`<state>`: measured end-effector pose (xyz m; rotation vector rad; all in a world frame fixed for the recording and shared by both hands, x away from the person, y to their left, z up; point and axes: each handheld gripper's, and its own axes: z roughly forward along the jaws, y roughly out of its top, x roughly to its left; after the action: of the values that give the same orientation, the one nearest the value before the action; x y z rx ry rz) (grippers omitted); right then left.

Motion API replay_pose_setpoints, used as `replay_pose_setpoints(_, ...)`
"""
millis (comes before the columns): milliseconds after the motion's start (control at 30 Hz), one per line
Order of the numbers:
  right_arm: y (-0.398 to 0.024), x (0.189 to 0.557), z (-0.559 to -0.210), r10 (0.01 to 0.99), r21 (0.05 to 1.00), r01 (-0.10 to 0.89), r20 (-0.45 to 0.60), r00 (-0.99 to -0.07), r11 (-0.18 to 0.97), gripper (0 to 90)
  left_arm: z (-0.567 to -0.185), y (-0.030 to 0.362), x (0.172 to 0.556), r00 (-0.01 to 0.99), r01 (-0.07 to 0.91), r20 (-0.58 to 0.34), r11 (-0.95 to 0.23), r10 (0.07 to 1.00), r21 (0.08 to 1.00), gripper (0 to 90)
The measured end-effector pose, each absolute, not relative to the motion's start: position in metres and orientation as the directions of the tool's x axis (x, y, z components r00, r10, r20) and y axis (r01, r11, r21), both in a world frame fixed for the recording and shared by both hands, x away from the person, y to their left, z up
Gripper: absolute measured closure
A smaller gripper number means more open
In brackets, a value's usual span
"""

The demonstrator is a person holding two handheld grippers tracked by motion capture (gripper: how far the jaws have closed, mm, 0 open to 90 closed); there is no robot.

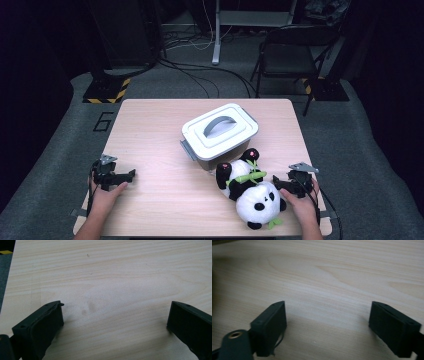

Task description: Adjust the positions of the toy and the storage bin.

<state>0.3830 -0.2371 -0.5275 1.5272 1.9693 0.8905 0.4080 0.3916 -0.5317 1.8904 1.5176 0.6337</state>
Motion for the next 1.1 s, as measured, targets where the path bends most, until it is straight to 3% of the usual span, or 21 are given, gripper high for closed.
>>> replay_pose_setpoints(133, -0.238, 0.383, -0.527, 0.967, 0.747, 0.645, 0.013, -0.255, 0.160, 17.1, -0.532, 0.391, 0.408, 0.218, 0.675, -0.016, -0.139, 0.976, 0.725, 0.2)
replay_pose_setpoints(167, -0.238, 0.382, -0.526, 0.968, 0.742, 0.652, 0.017, -0.251, 0.156, 22.4, -0.532, 0.390, 0.408, 0.214, 0.678, -0.018, -0.136, 0.977, 0.723, 0.2)
replay_pose_setpoints(300, -0.240, 0.379, -0.523, 0.965, 0.735, 0.662, 0.041, -0.260, 0.148, 28.2, -0.531, 0.389, 0.410, 0.229, 0.682, -0.014, -0.150, 0.973, 0.716, 0.1)
replay_pose_setpoints(633, -0.241, 0.362, -0.499, 0.965, 0.764, 0.632, 0.048, -0.259, 0.132, 32.0, -0.527, 0.382, 0.410, 0.245, 0.704, -0.013, -0.169, 0.969, 0.690, 0.5)
replay_pose_setpoints(733, -0.237, 0.358, -0.491, 0.962, 0.773, 0.618, 0.040, -0.270, 0.142, 32.0, -0.522, 0.379, 0.407, 0.248, 0.709, -0.017, -0.170, 0.969, 0.684, 14.8)
replay_pose_setpoints(800, -0.235, 0.356, -0.487, 0.959, 0.777, 0.612, 0.042, -0.281, 0.145, 32.1, -0.521, 0.378, 0.407, 0.250, 0.712, -0.020, -0.170, 0.968, 0.681, 17.8)
replay_pose_setpoints(833, -0.233, 0.355, -0.486, 0.956, 0.778, 0.610, 0.043, -0.290, 0.150, 32.5, -0.517, 0.376, 0.407, 0.274, 0.729, -0.051, -0.173, 0.960, 0.662, 19.0)
replay_pose_setpoints(900, -0.230, 0.355, -0.485, 0.953, 0.769, 0.620, 0.050, -0.299, 0.155, 34.2, -0.514, 0.374, 0.407, 0.316, 0.725, -0.093, -0.177, 0.944, 0.665, 30.4)
replay_pose_setpoints(1100, -0.222, 0.354, -0.480, 0.940, 0.762, 0.619, 0.042, -0.338, 0.189, 39.4, -0.506, 0.362, 0.407, 0.372, 0.724, -0.125, -0.203, 0.920, 0.659, 36.3)
